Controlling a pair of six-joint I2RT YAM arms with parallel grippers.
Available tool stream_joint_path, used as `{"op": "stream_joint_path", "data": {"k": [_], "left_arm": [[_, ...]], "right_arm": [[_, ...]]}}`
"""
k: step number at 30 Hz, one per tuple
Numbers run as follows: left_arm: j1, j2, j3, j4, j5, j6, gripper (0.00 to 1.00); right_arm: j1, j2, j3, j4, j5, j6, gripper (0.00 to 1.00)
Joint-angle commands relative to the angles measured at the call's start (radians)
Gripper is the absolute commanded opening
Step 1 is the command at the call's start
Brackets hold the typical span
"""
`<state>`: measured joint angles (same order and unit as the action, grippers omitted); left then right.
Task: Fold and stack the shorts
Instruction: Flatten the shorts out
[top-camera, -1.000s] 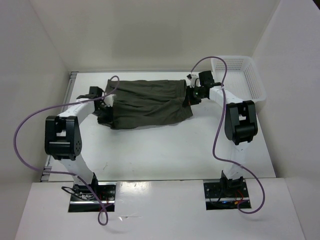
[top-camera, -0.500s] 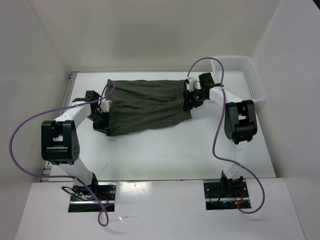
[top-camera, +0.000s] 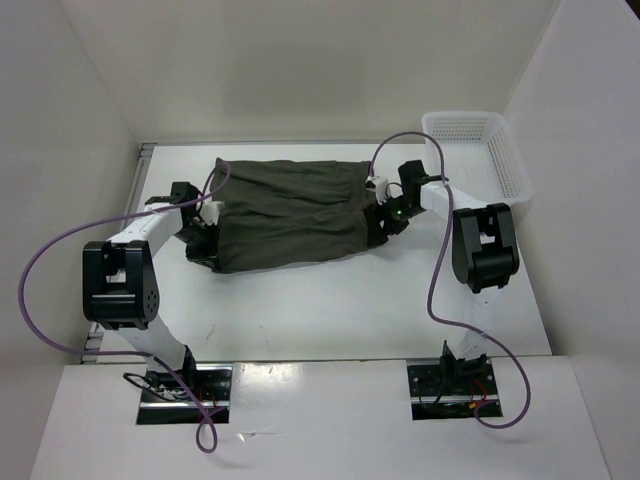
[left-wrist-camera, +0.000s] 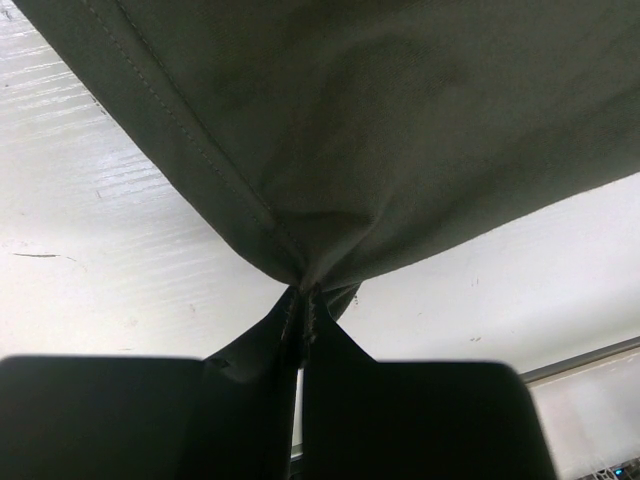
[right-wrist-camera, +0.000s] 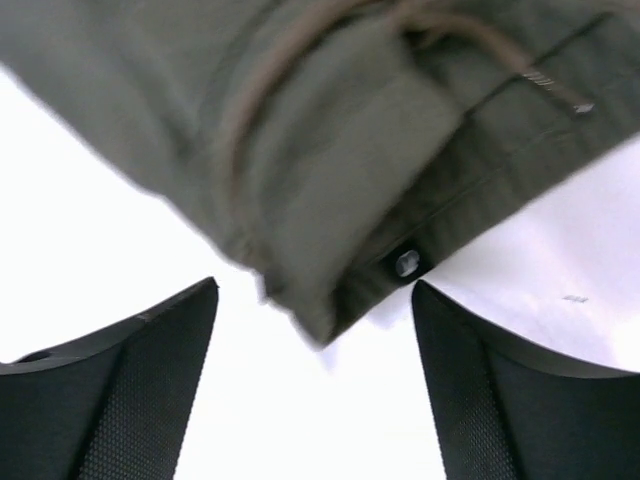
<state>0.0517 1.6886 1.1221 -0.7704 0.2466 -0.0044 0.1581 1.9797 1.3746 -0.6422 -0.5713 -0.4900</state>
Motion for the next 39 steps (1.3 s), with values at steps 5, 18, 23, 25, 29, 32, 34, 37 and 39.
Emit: {"op": "stream_joint_path", "data": {"k": [5,18,23,25,29,32,34,37,39], "left_arm": [[0.004,-0.015,0.002,-0.015,-0.004,0.004,0.0],[0.004,-0.038,-0.031,-0.015,-0.013,0.004,0.0],[0.004,-0.069,-0.068,-0.004,-0.023,0.004,0.0],[0.004,-0.069,-0.068,-0.004,-0.023,0.004,0.0],[0.004,-0.127,-0.077,-0.004,-0.088,0.004,0.0],[0.017,-0.18,-0.067,-0.004,-0.171,0.004,0.0],[0.029,-0.211,-0.067,-0.047,-0.182,0.004,0.0],[0.02,-0.279,-0.076,-0.147,-0.149,0.004,0.0],[-0.004,-0.329,-0.122,-0.205,-0.098,0.004,0.0]], "right_arm": [[0.003,-0.142,-0.136,0.007,-0.049,-0.055,0.84],[0.067,-0.038,-0.08,0.199,0.074,0.12,0.56],[0.095,-0.047,-0.089,0.22,0.074,0.154,0.21],[0.095,-0.056,-0.089,0.21,0.074,0.134,0.07],[0.095,-0.131,-0.089,0.11,0.07,-0.018,0.0],[0.095,-0.198,-0.079,-0.11,0.044,-0.227,0.0],[0.095,-0.234,-0.088,-0.311,0.044,-0.341,0.0],[0.095,-0.307,-0.149,-0.477,0.076,-0.487,0.0],[0.124,-0.366,-0.228,-0.494,0.125,-0.522,0.0]]}}
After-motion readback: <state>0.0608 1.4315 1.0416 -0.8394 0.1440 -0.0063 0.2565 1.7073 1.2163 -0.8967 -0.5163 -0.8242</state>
